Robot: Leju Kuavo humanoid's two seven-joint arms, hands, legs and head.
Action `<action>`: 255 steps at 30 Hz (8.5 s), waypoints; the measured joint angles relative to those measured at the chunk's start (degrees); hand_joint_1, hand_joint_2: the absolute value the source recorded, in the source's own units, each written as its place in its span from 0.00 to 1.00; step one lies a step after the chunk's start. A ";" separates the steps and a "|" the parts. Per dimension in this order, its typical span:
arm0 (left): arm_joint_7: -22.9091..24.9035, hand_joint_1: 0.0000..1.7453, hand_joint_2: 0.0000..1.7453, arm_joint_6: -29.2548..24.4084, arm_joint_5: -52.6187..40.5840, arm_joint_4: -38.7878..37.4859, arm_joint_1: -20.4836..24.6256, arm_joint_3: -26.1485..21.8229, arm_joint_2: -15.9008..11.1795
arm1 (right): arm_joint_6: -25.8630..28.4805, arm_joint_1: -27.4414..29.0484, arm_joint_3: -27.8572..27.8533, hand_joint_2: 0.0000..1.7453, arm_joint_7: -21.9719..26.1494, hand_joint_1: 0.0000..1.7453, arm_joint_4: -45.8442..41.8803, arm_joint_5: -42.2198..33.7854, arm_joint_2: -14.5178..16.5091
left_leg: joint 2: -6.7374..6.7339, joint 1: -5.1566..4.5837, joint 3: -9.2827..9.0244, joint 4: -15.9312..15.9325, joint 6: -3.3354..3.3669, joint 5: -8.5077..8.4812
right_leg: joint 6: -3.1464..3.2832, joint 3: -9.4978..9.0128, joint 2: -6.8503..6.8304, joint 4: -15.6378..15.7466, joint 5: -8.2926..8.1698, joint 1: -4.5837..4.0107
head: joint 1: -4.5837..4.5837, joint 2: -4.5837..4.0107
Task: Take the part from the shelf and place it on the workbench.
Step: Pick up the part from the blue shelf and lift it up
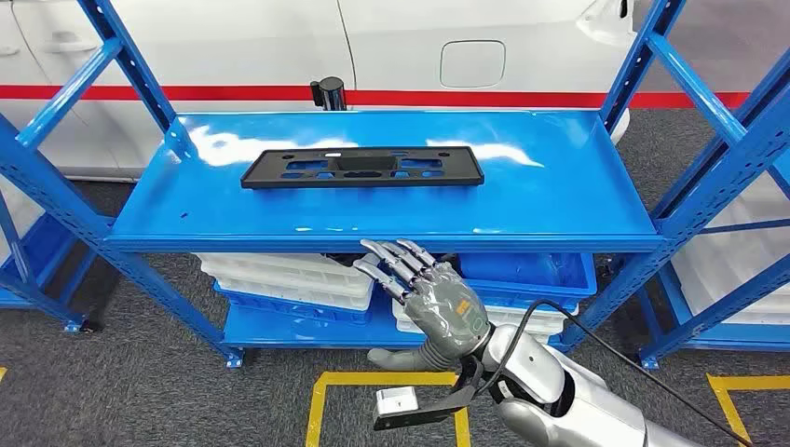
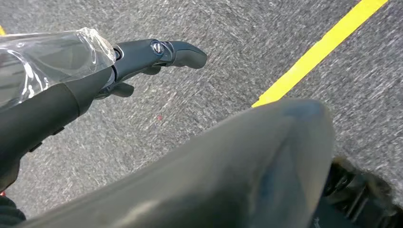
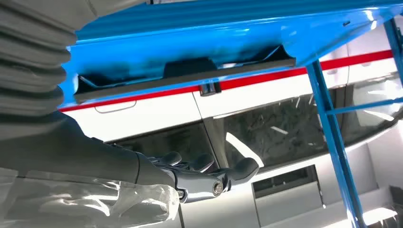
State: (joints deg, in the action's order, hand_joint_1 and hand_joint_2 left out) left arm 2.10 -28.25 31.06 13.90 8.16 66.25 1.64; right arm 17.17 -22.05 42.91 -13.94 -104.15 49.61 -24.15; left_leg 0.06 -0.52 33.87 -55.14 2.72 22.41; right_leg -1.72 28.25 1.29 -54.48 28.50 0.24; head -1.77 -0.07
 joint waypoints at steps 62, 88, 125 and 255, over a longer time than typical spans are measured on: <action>0.46 0.00 0.00 0.16 -0.73 0.00 -0.04 -0.03 0.26 | -3.82 -1.09 1.85 1.00 1.63 0.00 0.70 -1.19 0.64 | 0.18 1.16 2.50 -4.57 -2.41 1.00 | 0.67 -0.23 -0.93 -0.60 -0.31 0.41 | 0.47 -0.01; 0.45 0.00 0.00 2.27 -2.81 0.00 0.69 0.08 0.87 | -19.59 -11.81 8.49 1.00 -7.54 0.46 12.46 1.35 1.63 | 0.43 1.04 6.86 -17.00 -2.16 9.06 | 1.13 4.32 -1.05 -0.44 -3.92 0.35 | 0.39 0.00; -1.55 0.00 0.50 1.63 -2.22 0.00 0.54 0.17 1.05 | -4.23 -17.20 5.92 1.00 -0.79 1.00 9.95 -25.30 2.41 | 0.41 0.54 -1.27 0.10 -0.82 0.86 | 0.43 4.03 -0.24 -0.57 -3.80 0.03 | 0.16 0.00; -11.52 0.00 1.00 1.80 2.08 -0.02 1.29 -3.38 1.56 | -4.37 5.23 -3.51 1.00 22.27 1.00 -17.27 -67.81 2.80 | -0.37 0.06 -5.07 3.91 1.81 0.98 | -1.63 10.19 -1.32 -11.01 3.39 0.31 | -0.45 0.00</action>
State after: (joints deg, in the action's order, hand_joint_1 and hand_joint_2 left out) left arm -9.42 -26.45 33.14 13.88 9.46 62.87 3.20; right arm 12.80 -16.82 39.39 8.33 -121.42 -18.20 -21.35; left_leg -0.32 -0.46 28.80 -51.23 4.53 23.38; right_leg -3.35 38.44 -0.03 -65.49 31.89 0.54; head -2.22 -0.07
